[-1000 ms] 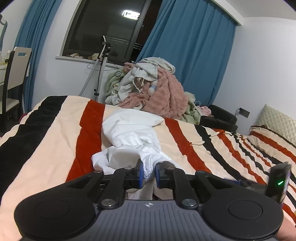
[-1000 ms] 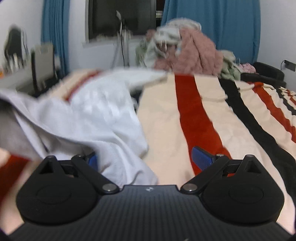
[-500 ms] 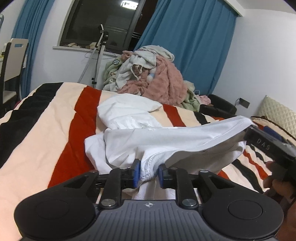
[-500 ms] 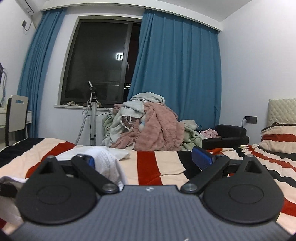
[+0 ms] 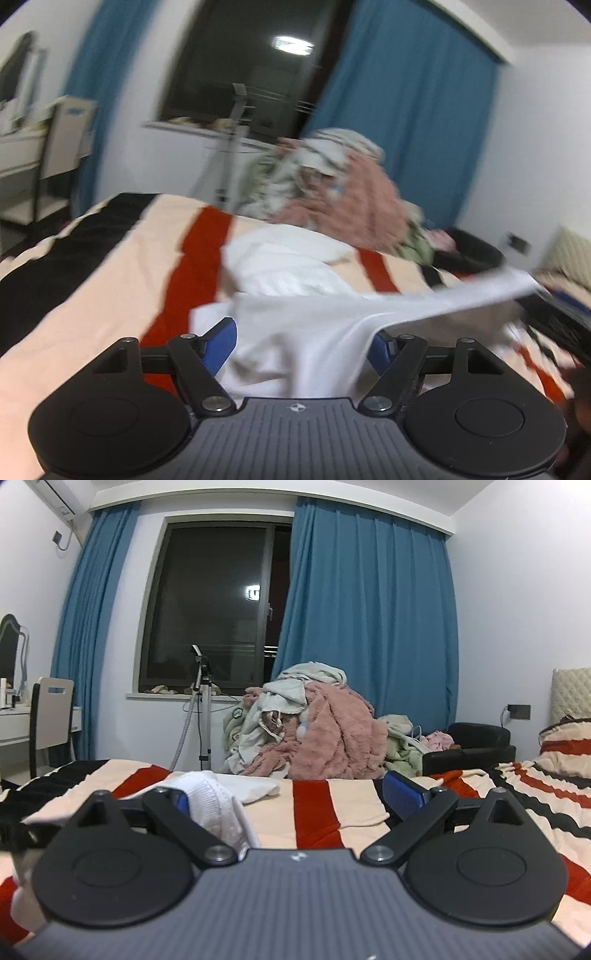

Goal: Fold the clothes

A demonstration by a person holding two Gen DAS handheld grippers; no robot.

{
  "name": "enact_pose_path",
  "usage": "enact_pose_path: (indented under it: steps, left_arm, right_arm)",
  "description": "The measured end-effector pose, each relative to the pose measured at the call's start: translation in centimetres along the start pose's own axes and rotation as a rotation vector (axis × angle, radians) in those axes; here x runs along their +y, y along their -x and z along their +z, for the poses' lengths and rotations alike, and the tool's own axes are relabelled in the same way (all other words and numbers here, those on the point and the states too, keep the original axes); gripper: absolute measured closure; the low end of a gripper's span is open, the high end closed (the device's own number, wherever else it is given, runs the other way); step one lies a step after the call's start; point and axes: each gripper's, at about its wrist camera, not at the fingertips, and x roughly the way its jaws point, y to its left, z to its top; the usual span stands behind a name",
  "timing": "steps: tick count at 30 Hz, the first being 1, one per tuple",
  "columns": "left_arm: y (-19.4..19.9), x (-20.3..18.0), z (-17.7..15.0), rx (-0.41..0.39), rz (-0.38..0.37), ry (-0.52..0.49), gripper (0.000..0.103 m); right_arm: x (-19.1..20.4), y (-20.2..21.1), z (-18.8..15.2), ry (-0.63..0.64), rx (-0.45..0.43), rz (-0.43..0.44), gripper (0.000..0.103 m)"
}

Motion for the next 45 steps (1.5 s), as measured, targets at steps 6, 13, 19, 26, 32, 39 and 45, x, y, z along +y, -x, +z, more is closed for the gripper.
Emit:
enact_pose_path:
  steps: [6,13,19,26,32,39,45]
  left_arm:
    - [1.2,2.5,0.7,0.013,0.097,0.079,0.026]
    - [2.3,1.1,0.4,0.016,0.193,-0.055,0.024]
    - [2.4,0.9,1.1,-0.085,0.259,-0.064,0.024]
    - [3.7,0.9,1.1,-0.139,0.292,-0.055,0.023]
    - [7.2,0.5,0.7,-0.182,0.277,-0.011,0.023]
    - [13.9,-0.2,2.3,-0.322,0.244,0.127,0.022]
    - [21.2,-4.6,9.9,-0.517,0.208,0.139,0.015]
  right_arm:
    - [-0.5,-0.9,-0.7,-0.030,0.076,-0.016,0.005]
    - [-1.2,-0.9,-0.8,-0.059,0.078,-0.029,0.005]
    - [-0.8,-2.7,-2.7,0.036,0.230,-0.013,0.005]
    - [-1.2,-3.3,-5.0,0.057,0.370,-0.055,0.005]
    - [-1.1,0.3,-4.3,0.008,0.284,-0.132,0.005]
    - [-1.8,6.1,2.1,-0.080,0.068,-0.160,0.005]
    - [-3.8,9.3,15.1,-0.090,-0.094,-0.126,0.005]
